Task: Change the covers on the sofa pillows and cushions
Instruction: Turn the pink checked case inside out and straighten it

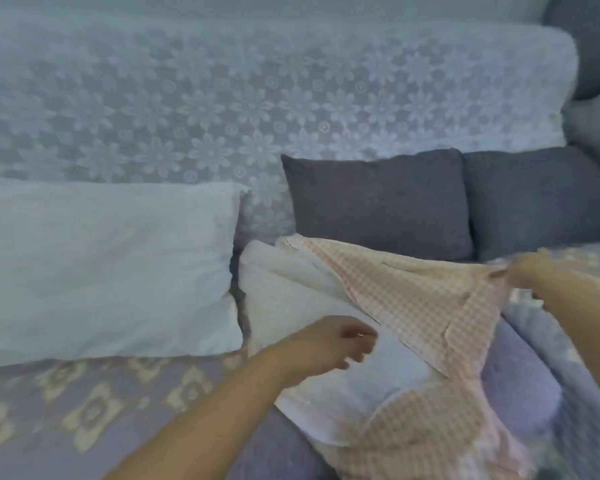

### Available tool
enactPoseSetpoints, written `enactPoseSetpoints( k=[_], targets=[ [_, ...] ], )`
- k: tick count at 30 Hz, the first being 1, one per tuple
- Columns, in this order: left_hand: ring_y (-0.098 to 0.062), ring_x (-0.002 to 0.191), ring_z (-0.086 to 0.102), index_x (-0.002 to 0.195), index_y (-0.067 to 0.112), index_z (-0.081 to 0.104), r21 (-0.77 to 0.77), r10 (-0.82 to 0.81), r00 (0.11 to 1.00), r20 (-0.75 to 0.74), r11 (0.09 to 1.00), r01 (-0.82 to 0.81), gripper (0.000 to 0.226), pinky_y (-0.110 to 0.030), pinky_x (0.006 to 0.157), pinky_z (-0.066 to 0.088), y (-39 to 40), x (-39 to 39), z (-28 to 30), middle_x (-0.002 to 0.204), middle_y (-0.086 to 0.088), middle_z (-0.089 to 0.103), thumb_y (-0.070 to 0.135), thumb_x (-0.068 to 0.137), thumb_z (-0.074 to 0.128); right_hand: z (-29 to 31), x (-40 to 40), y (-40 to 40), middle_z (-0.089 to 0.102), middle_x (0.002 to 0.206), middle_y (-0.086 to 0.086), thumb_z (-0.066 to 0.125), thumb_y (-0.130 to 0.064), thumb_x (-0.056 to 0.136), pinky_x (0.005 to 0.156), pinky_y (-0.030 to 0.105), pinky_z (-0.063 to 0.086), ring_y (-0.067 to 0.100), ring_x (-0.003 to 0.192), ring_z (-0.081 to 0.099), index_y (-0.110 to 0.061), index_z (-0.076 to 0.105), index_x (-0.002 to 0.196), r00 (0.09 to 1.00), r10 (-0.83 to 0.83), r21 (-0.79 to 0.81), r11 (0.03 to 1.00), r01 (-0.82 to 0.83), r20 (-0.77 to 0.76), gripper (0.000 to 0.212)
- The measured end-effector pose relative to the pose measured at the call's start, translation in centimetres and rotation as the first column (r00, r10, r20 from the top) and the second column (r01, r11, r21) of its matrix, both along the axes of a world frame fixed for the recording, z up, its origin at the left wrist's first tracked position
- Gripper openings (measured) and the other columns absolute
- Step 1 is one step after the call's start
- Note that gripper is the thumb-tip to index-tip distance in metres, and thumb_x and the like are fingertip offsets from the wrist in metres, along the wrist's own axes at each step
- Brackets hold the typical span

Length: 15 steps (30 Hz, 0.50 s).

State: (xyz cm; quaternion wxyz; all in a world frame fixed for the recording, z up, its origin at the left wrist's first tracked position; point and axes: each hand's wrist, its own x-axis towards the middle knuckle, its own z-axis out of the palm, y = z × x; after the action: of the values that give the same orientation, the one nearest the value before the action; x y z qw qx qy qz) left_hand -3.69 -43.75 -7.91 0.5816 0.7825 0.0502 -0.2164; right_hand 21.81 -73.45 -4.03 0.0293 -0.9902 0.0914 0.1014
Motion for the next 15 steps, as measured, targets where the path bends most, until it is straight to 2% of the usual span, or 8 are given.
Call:
enactPoseSetpoints(
  k=[1,2,4,6,8,11,13,15],
  targets=[
    [-0.017,0.094,0.067,0.119,0.024,0.065,0.038,0.221,0.975,0.007,0.974,-0.221,0.02,-0.038,0.091,0.057,2.3,-0.3,-2.9,0.113,-0.006,0.07,0.027,0.1,0.059,-1.5,-0.3,1.1,0.054,0.134,0.021,0.053,-0.033,0.097,0.102,0.041,0.043,0.036,0.122,0.052,-0.001,0.055,0.135,0.999,0.041,-0.014,0.999,-0.041,0.006,0.05],
    [-0.02,0.089,0.066,0.118,0.019,0.064,0.178,0.448,0.893,0.046,0.876,-0.449,0.02,-0.04,0.087,0.056,4.4,-0.8,-5.3,0.11,-0.007,0.069,0.023,0.099,0.058,-2.4,-1.3,3.0,0.053,0.135,0.024,0.055,-0.029,0.092,0.102,0.043,0.043,0.038,0.125,0.05,-0.001,0.054,0.135,0.996,0.083,0.098,0.991,-0.086,0.036,0.051],
    [-0.025,0.09,0.065,0.108,0.016,0.06,0.35,0.638,0.761,0.118,0.69,-0.633,0.012,-0.04,0.084,0.056,8.2,-3.1,-9.0,0.106,-0.008,0.067,0.017,0.096,0.059,-6.9,-3.3,8.1,0.041,0.148,0.026,0.053,-0.027,0.097,0.106,0.042,0.038,0.039,0.133,0.043,-0.004,0.043,0.144,0.965,0.256,0.171,0.95,-0.261,0.047,0.053],
    [-0.026,0.095,0.066,0.096,0.019,0.059,0.323,0.655,0.754,0.059,0.702,-0.635,0.008,-0.045,0.09,0.055,9.9,-5.2,-10.8,0.1,-0.006,0.067,0.017,0.092,0.065,-9.7,-6.2,14.3,0.029,0.159,0.016,0.041,-0.053,0.097,0.111,0.045,0.036,0.037,0.139,0.037,-0.015,0.035,0.152,0.889,0.45,0.239,0.876,-0.42,-0.085,0.067],
    [-0.017,0.1,0.071,0.106,0.026,0.067,0.183,0.592,0.806,0.018,0.79,-0.585,0.021,-0.041,0.094,0.056,10.1,-7.3,-11.4,0.103,0.001,0.074,0.033,0.087,0.074,-11.9,-7.9,19.1,0.022,0.16,0.011,0.041,-0.064,0.092,0.115,0.051,0.029,0.039,0.145,0.023,-0.024,0.024,0.156,0.829,0.547,0.268,0.822,-0.503,-0.119,0.078],
    [-0.01,0.077,0.071,0.124,0.027,0.058,0.034,0.552,0.834,-0.03,0.834,-0.551,0.031,-0.024,0.069,0.056,8.0,-8.3,-11.4,0.089,0.002,0.074,0.029,0.096,0.069,-13.7,-10.2,23.4,0.012,0.163,0.012,0.062,-0.055,0.089,0.117,0.055,0.02,0.04,0.15,0.009,-0.029,0.001,0.158,0.859,0.498,0.336,0.834,-0.438,-0.117,0.096],
    [-0.017,0.069,0.066,0.135,0.024,0.043,-0.02,0.605,0.788,-0.116,0.792,-0.611,0.041,-0.027,0.059,0.053,6.4,-6.7,-12.1,0.094,-0.01,0.073,0.024,0.099,0.064,-14.7,-10.4,24.0,0.028,0.158,0.014,0.054,-0.041,0.098,0.113,0.053,0.03,0.039,0.144,0.028,-0.021,0.01,0.157,0.882,0.465,0.209,0.872,-0.442,-0.077,0.076],
    [-0.027,0.085,0.069,0.146,0.015,0.035,-0.01,0.673,0.722,-0.159,0.73,-0.683,0.062,-0.035,0.07,0.059,5.0,-4.8,-12.7,0.115,-0.018,0.069,0.03,0.094,0.065,-14.3,-9.9,23.1,0.048,0.144,0.015,0.039,-0.025,0.104,0.105,0.047,0.042,0.036,0.13,0.049,-0.018,0.029,0.149,0.865,0.501,0.122,0.859,-0.497,-0.006,0.047]
  ],
)
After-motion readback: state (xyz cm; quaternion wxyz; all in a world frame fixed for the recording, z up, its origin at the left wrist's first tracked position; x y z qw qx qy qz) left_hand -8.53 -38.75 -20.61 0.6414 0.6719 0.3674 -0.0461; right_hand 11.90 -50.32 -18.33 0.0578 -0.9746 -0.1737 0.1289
